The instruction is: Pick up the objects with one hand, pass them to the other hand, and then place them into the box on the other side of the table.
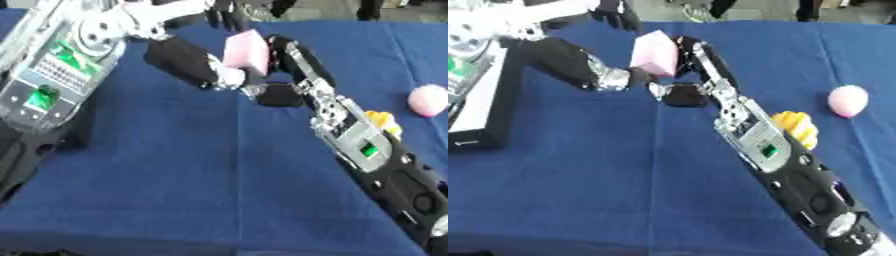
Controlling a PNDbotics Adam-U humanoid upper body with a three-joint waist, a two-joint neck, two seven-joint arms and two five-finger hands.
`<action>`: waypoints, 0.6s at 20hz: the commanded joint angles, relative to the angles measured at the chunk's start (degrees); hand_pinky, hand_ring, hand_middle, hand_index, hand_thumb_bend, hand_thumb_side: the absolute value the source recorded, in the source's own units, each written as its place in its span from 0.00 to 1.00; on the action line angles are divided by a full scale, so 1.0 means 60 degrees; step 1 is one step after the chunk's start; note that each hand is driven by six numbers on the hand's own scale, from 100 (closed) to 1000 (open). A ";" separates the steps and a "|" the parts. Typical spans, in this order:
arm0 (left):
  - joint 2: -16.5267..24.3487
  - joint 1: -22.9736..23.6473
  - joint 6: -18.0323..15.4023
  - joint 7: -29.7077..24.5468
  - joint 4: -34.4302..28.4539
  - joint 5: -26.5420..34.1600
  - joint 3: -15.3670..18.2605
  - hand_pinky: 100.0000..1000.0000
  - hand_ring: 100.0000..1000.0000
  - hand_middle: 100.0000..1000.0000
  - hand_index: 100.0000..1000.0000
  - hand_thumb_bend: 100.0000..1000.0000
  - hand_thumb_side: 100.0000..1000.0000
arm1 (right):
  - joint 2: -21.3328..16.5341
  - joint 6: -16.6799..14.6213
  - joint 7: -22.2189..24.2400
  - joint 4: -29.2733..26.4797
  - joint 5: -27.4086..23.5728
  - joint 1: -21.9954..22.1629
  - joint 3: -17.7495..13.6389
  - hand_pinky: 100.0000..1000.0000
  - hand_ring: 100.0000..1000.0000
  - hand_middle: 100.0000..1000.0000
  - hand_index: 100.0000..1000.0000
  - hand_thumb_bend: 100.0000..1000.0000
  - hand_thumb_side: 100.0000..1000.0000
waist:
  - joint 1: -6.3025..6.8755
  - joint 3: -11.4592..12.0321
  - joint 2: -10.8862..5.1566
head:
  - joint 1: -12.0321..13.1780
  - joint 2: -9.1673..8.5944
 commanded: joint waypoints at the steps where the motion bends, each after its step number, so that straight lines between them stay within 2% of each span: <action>1: 0.0041 -0.0119 -0.0161 -0.0167 -0.0007 -0.0087 0.0139 0.86 0.80 0.72 0.80 0.40 0.61 | -0.0114 -0.0027 0.0160 -0.0327 0.0136 -0.0159 0.0018 0.52 0.52 0.41 0.42 0.04 0.00 | 0.0001 -0.0017 -0.0126 | 0.0032 0.0053; 4: 0.0033 -0.0094 -0.0237 -0.0185 0.0034 -0.0229 0.0149 0.86 0.80 0.72 0.81 0.42 0.61 | -0.0129 -0.0040 0.0289 -0.0395 0.0229 -0.0149 0.0055 0.52 0.52 0.41 0.42 0.04 0.00 | -0.0006 -0.0025 -0.0108 | 0.0037 0.0053; 6: 0.0027 -0.0081 -0.0306 -0.0165 0.0064 -0.0428 0.0142 0.87 0.81 0.73 0.81 0.46 0.57 | -0.0134 -0.0062 0.0362 -0.0434 0.0237 -0.0139 0.0079 0.52 0.53 0.41 0.42 0.03 0.00 | -0.0016 -0.0032 -0.0101 | 0.0049 0.0053; 12: -0.0008 -0.0040 -0.0522 -0.0077 0.0100 -0.0938 0.0108 0.87 0.82 0.73 0.82 0.46 0.50 | -0.0144 -0.0153 0.0629 -0.0527 0.0190 -0.0113 0.0162 0.52 0.53 0.41 0.42 0.03 0.00 | -0.0042 -0.0027 -0.0085 | 0.0068 0.0053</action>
